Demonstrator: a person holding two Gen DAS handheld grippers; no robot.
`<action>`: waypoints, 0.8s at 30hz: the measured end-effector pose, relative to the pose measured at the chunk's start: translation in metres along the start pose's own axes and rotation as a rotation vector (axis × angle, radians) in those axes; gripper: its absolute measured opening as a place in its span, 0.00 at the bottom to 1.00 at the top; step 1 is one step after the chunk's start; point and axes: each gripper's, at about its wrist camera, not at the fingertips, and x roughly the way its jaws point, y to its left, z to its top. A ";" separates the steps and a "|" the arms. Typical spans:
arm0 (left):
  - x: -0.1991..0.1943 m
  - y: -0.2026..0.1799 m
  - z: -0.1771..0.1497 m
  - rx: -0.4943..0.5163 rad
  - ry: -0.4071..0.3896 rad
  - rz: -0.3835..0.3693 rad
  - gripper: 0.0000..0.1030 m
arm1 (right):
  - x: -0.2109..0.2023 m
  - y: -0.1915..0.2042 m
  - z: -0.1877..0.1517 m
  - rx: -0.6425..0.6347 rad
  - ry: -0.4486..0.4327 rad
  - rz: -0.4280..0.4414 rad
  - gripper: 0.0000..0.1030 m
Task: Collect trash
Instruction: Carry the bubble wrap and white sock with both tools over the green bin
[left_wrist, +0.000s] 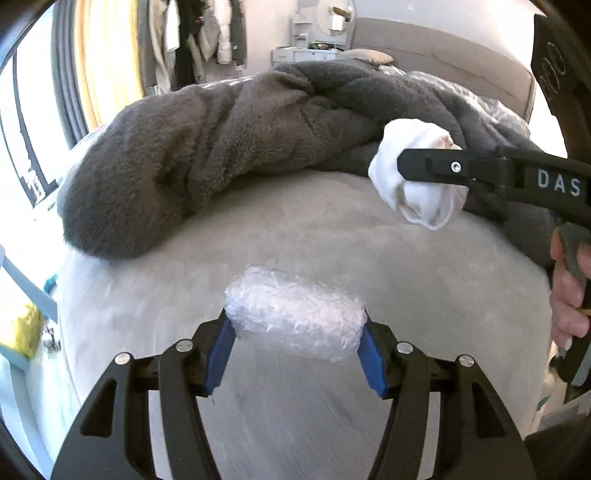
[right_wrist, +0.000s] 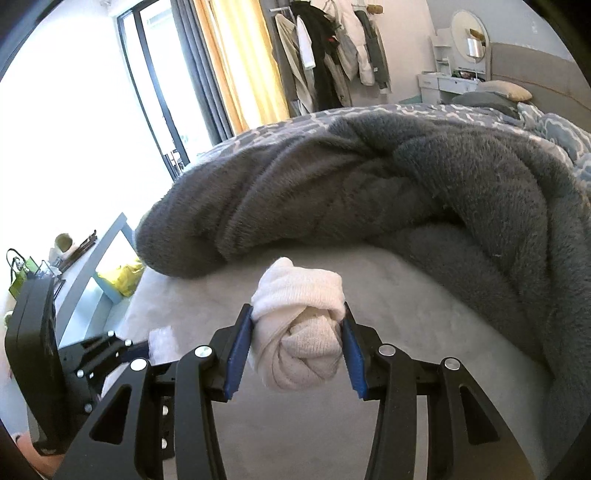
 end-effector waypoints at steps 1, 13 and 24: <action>-0.005 0.002 -0.003 -0.022 -0.003 -0.006 0.61 | -0.002 0.003 0.000 -0.005 -0.003 0.001 0.45; -0.064 0.025 -0.026 -0.078 -0.035 0.095 0.61 | -0.017 0.045 0.008 -0.033 -0.026 0.076 0.45; -0.113 0.067 -0.052 -0.144 -0.053 0.195 0.61 | -0.014 0.080 0.009 -0.044 -0.024 0.165 0.45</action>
